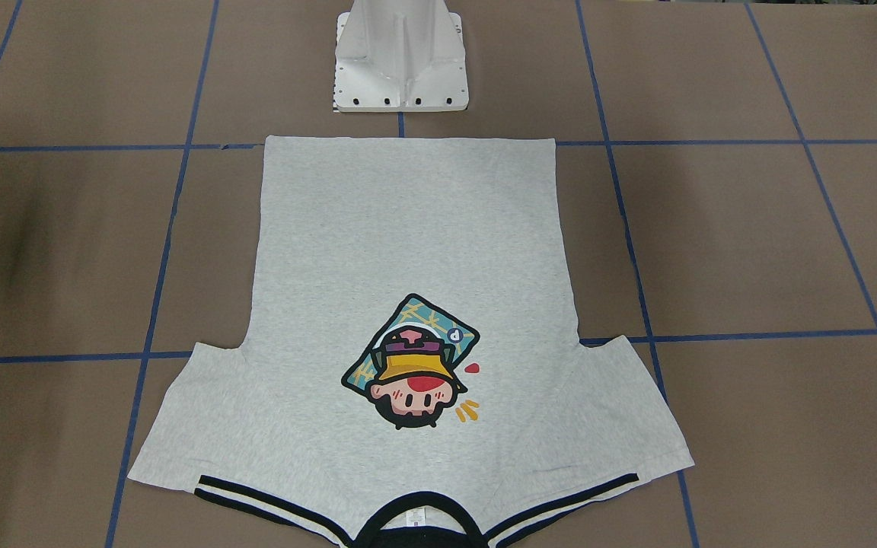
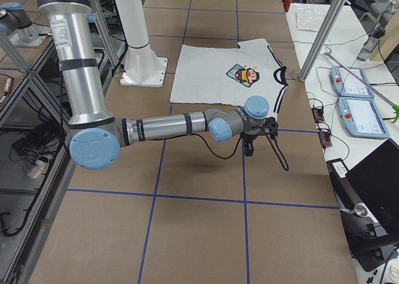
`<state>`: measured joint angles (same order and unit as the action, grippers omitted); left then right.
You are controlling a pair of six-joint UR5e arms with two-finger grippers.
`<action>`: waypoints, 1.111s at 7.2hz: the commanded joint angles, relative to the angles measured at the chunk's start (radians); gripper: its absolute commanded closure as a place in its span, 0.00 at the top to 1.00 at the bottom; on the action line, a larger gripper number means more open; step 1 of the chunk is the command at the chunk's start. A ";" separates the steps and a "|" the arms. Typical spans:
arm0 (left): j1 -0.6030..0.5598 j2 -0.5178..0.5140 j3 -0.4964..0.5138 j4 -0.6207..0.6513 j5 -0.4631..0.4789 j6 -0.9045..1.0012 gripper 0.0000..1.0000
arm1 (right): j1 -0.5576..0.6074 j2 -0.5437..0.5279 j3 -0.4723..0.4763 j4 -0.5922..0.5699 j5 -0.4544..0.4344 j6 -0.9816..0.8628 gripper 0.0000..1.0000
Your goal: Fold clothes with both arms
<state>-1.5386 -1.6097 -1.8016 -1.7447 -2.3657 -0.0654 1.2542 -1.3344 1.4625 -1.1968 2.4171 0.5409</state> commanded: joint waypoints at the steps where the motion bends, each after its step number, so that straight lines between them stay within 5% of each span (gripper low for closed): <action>1: 0.000 0.001 -0.001 -0.005 -0.033 -0.002 0.99 | -0.119 0.223 -0.233 0.147 -0.135 0.174 0.98; 3: 0.005 0.001 0.001 -0.009 -0.030 -0.002 0.99 | -0.139 0.326 -0.299 0.180 -0.161 0.325 0.91; 5: 0.006 0.001 0.001 -0.010 -0.030 -0.002 0.99 | -0.208 0.343 -0.347 0.265 -0.331 0.414 0.89; 8: 0.006 0.001 -0.001 -0.010 -0.032 -0.002 0.99 | -0.226 0.447 -0.571 0.514 -0.367 0.673 0.88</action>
<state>-1.5325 -1.6092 -1.8011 -1.7548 -2.3974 -0.0675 1.0387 -0.9289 0.9666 -0.7640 2.0786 1.0983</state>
